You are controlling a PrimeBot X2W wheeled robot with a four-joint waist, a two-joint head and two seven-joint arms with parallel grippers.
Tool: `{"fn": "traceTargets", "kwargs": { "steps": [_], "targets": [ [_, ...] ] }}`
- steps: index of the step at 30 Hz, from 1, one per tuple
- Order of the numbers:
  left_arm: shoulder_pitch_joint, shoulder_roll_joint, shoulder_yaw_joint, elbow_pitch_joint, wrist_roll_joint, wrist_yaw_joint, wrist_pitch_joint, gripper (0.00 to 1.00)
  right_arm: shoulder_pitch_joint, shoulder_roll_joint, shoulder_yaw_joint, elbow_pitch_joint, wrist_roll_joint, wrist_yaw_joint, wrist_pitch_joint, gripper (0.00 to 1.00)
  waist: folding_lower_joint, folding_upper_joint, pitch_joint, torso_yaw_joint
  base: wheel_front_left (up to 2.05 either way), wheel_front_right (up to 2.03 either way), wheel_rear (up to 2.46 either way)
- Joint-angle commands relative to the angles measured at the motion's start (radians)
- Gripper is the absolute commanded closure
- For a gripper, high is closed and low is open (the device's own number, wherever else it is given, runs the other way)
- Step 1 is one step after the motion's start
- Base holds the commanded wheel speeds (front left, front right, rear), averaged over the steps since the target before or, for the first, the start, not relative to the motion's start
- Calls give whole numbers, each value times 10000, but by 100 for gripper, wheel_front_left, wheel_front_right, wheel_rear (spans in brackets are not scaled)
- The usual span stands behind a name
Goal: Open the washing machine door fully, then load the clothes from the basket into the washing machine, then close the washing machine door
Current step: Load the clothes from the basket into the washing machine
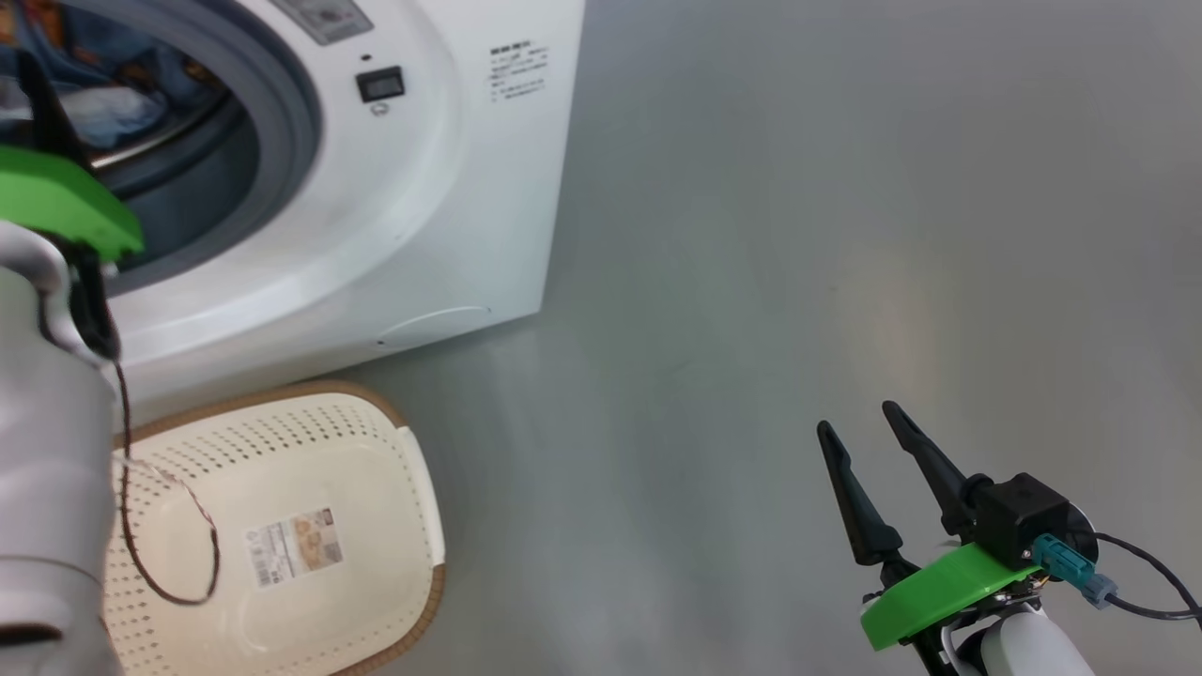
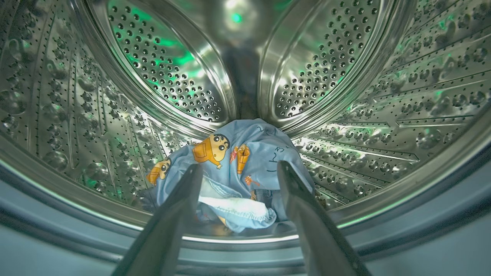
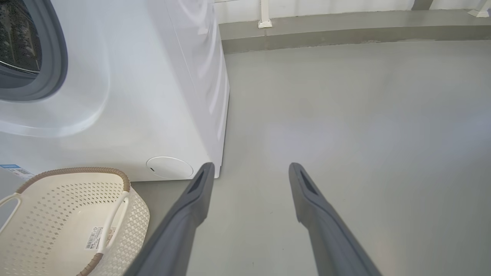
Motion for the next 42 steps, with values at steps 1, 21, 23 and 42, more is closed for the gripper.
{"fn": "traceTargets", "kwargs": {
  "steps": [1,21,23,42],
  "targets": [
    [402,314,108,-428,67,-59,-78,0,22,-103,153,-140,118,16,-120,0,0,0,-329,271,0,0,0],
    [3874,-906,446,-2651,361,-310,-79,0,290,-111,-130,-3,130,16,-120,0,0,0,-1797,1187,0,0,0],
    [4340,-1030,522,-2873,351,-270,-79,0,406,-130,-160,13,118,16,-120,0,0,0,-1980,1285,0,0,0],
    [8186,-1615,689,-5241,-27,-582,-80,0,1014,-319,-188,59,166,16,-120,0,0,0,-3200,2205,0,0,0]
  ]
}}
